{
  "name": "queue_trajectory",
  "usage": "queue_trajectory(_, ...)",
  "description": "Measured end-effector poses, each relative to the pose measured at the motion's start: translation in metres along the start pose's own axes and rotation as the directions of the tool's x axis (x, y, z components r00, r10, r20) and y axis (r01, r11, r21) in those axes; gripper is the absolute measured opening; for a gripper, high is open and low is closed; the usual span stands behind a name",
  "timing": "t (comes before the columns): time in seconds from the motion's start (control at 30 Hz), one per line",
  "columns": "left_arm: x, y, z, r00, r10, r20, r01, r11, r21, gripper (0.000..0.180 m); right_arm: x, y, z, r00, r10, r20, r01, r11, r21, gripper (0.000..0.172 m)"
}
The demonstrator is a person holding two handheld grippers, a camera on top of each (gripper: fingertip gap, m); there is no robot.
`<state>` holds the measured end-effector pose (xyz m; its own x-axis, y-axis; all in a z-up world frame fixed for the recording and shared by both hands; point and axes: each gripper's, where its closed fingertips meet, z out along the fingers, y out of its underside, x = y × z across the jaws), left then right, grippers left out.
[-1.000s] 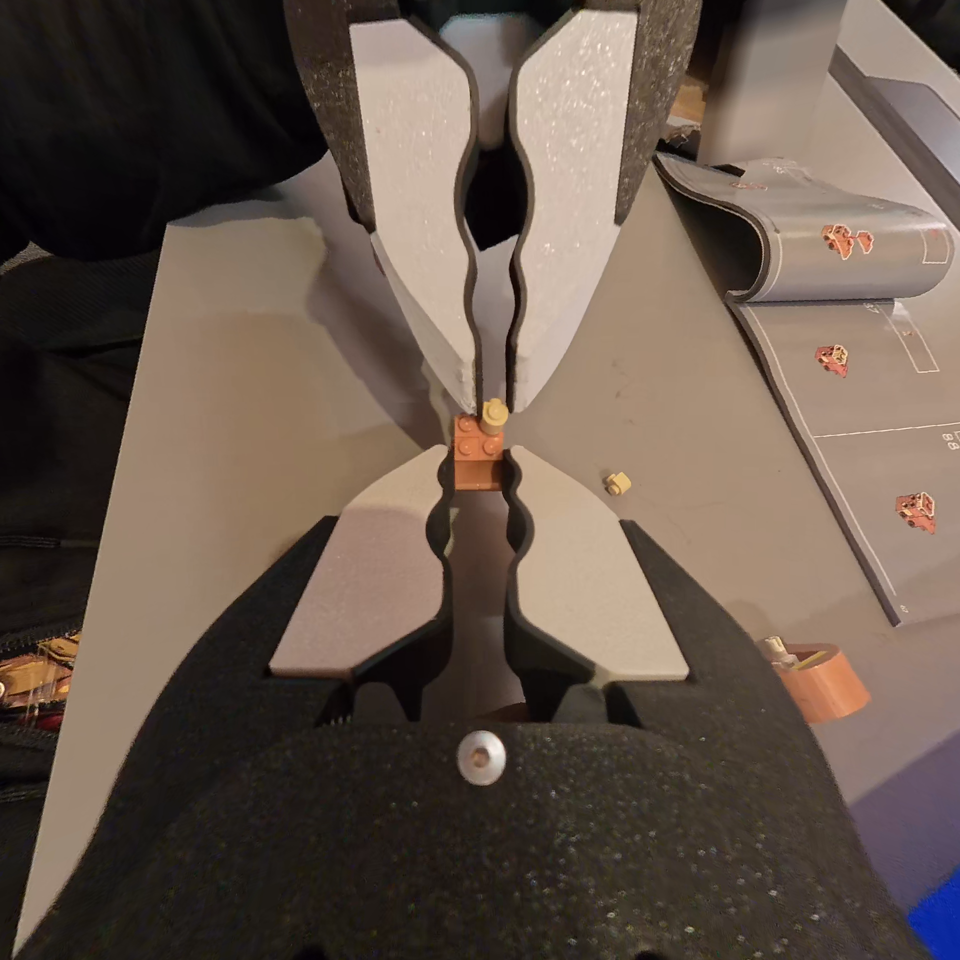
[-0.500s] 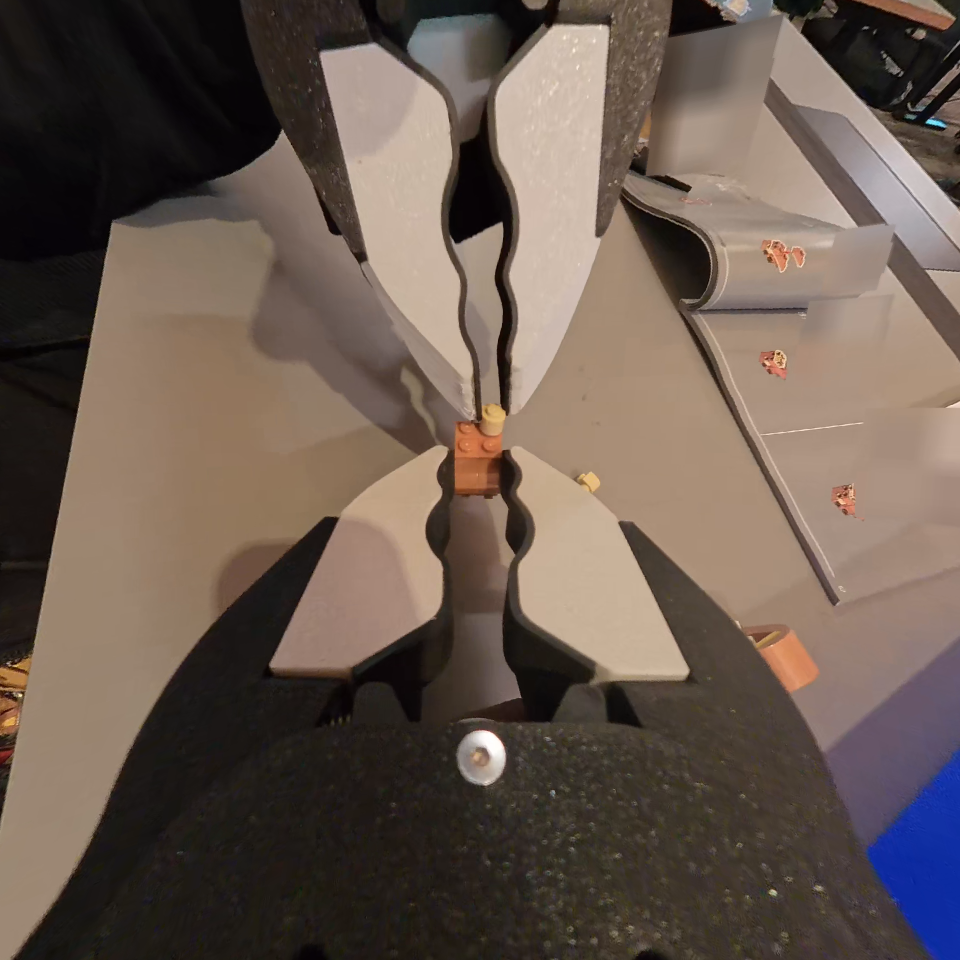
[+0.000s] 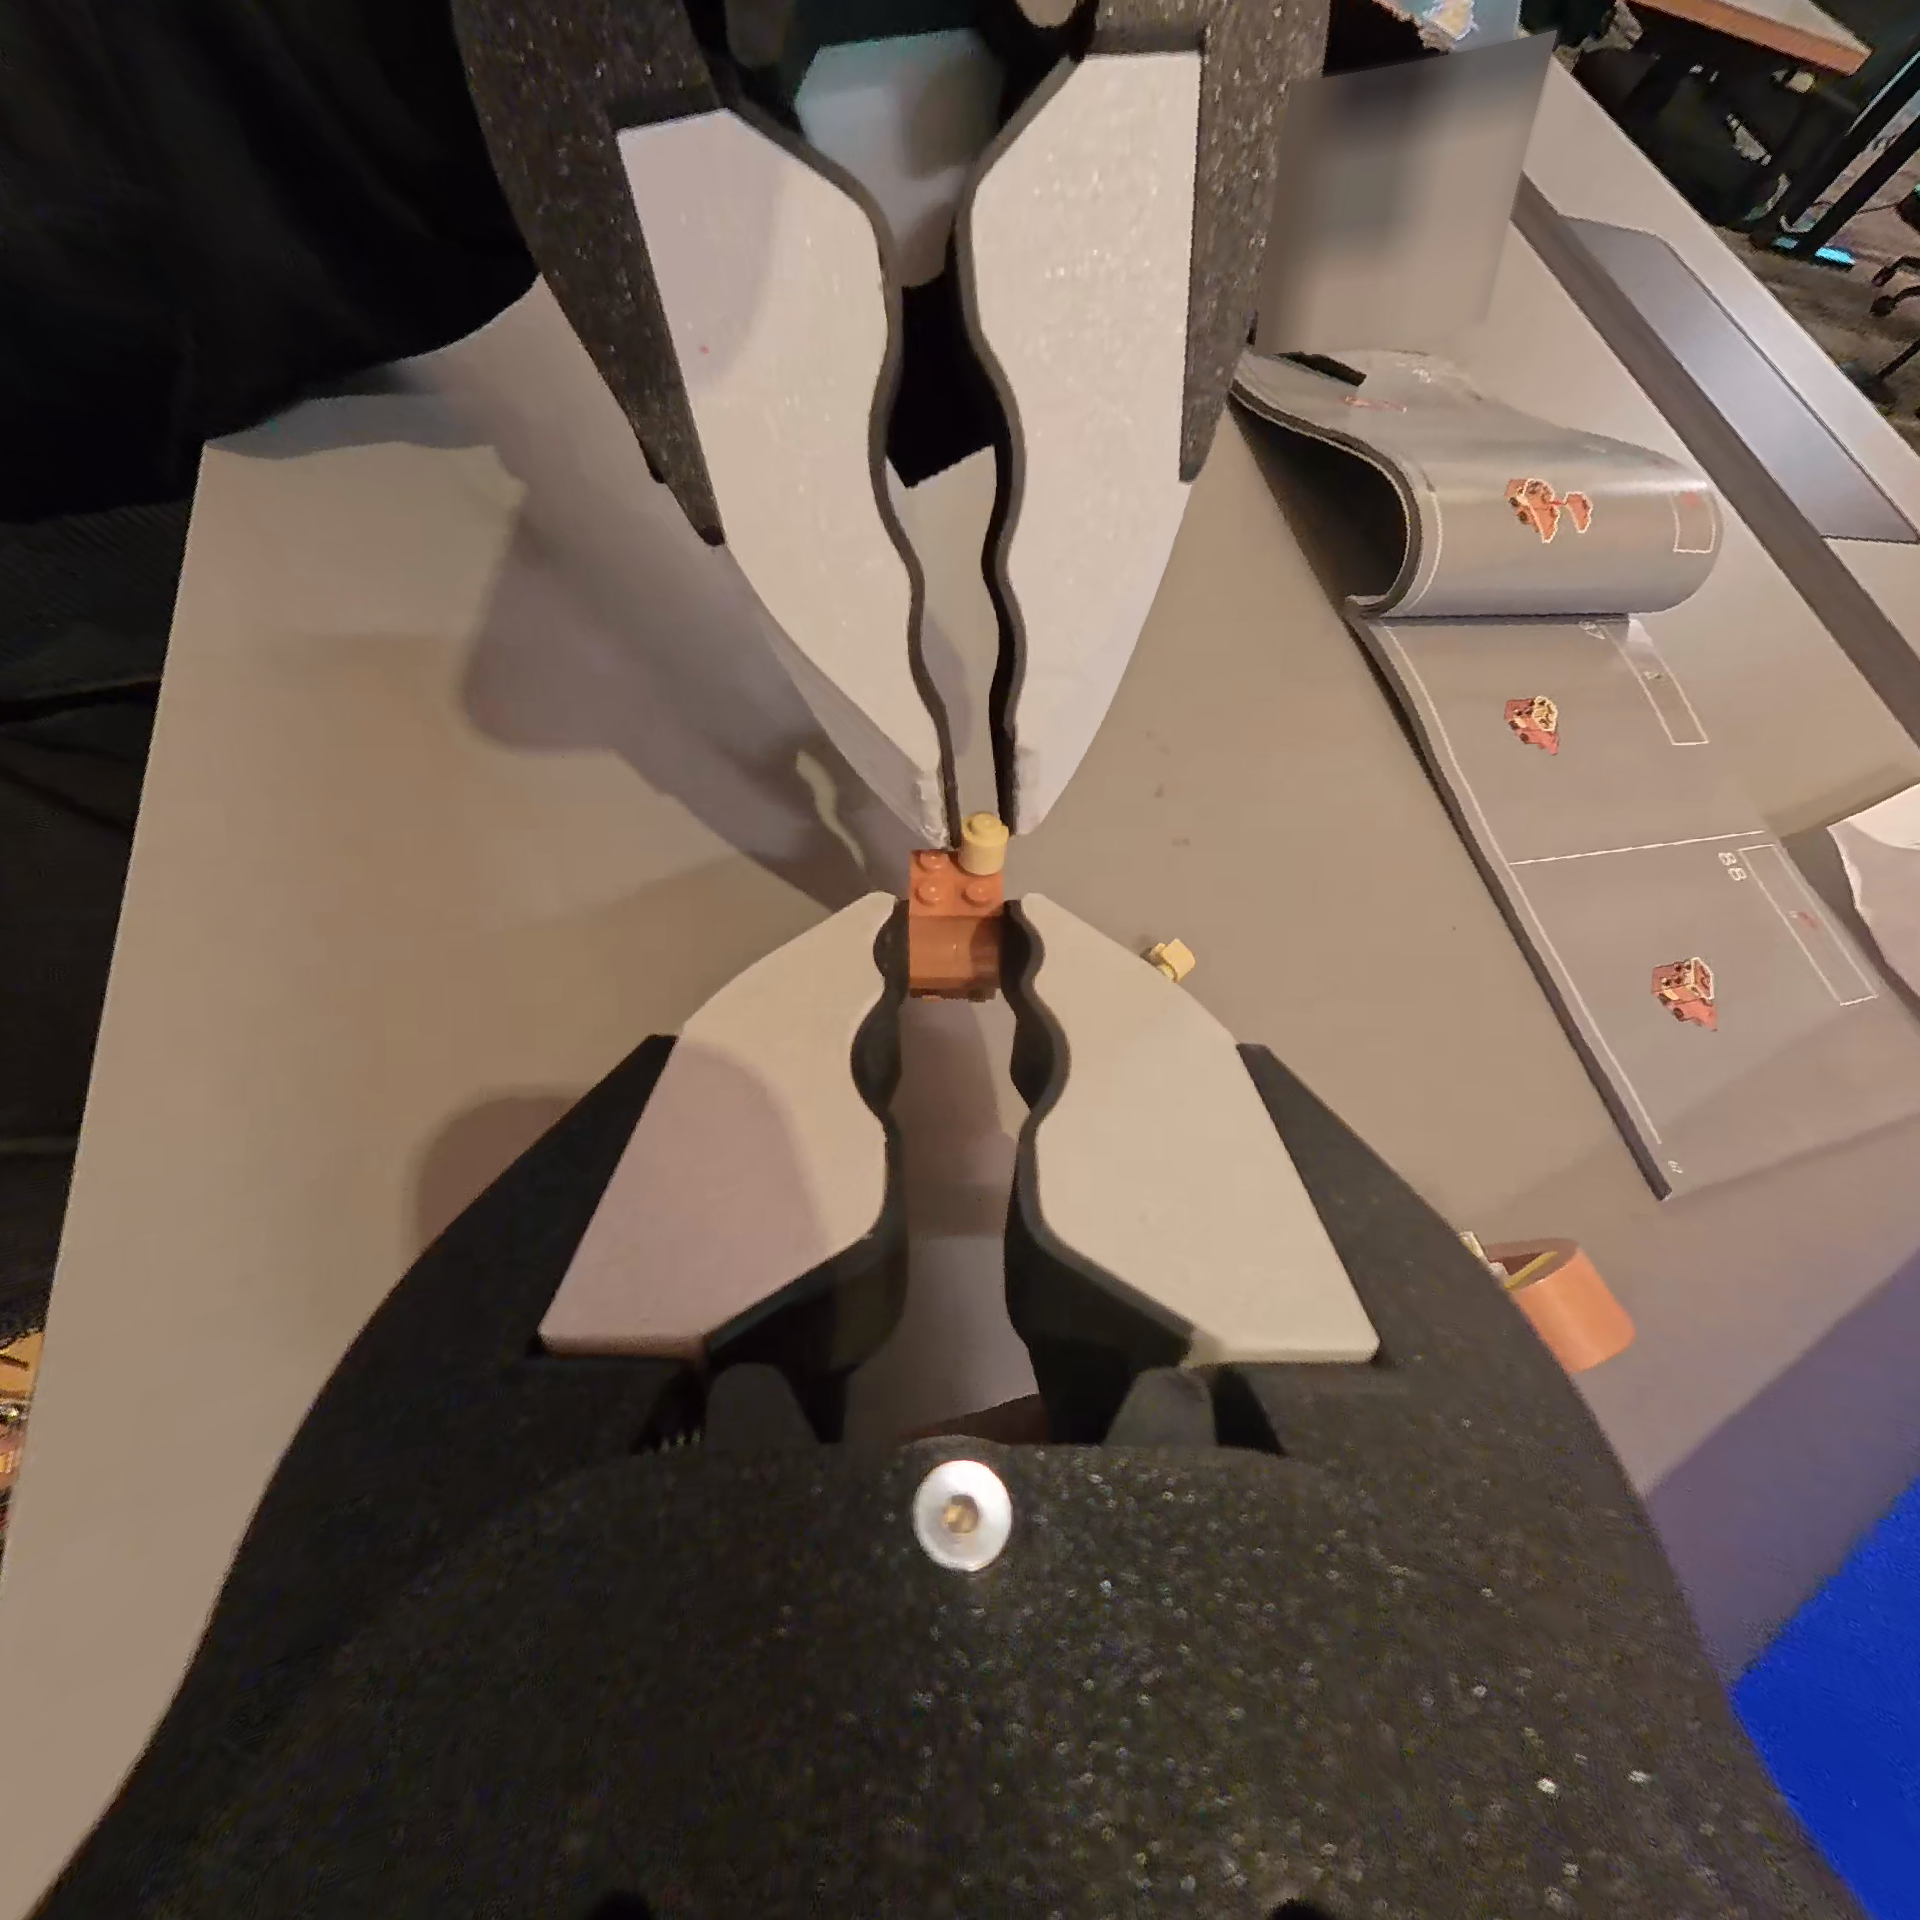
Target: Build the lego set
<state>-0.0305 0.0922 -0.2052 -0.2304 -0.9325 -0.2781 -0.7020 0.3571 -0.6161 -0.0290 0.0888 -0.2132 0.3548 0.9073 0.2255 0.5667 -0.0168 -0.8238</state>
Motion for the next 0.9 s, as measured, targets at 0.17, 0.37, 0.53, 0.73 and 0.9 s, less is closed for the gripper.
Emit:
queue_trajectory(0.17, -0.0001, 0.0006, 0.0005, 0.999, 0.030, 0.014, -0.030, 0.999, -0.014, 0.007, 0.0001, 0.0001, 0.0001, 1.000, 0.005, 0.000, -0.005, 1.000, -0.001, 0.016)
queue_trajectory(0.37, 0.0011, 0.0019, 0.0011, 0.995, 0.095, 0.037, -0.092, 0.994, -0.060, 0.007, -0.0013, 0.0010, 0.0007, 1.000, -0.011, 0.000, 0.011, 1.000, -0.010, 0.016)
queue_trajectory(0.53, 0.0020, 0.0018, 0.0034, 0.988, 0.143, 0.052, -0.138, 0.986, -0.089, 0.007, -0.0018, 0.0037, 0.0026, 1.000, -0.016, 0.006, 0.016, 1.000, -0.020, 0.016)
queue_trajectory(0.73, 0.0016, 0.0007, 0.0033, 0.991, 0.127, 0.051, -0.123, 0.990, -0.068, 0.007, -0.0018, 0.0037, 0.0023, 1.000, -0.005, 0.015, 0.005, 1.000, -0.008, 0.016)
queue_trajectory(0.9, 0.0013, 0.0002, -0.0002, 0.997, 0.079, 0.026, -0.079, 0.997, -0.012, 0.007, -0.0017, 0.0005, 0.0008, 1.000, -0.006, 0.020, 0.005, 1.000, 0.016, 0.016)
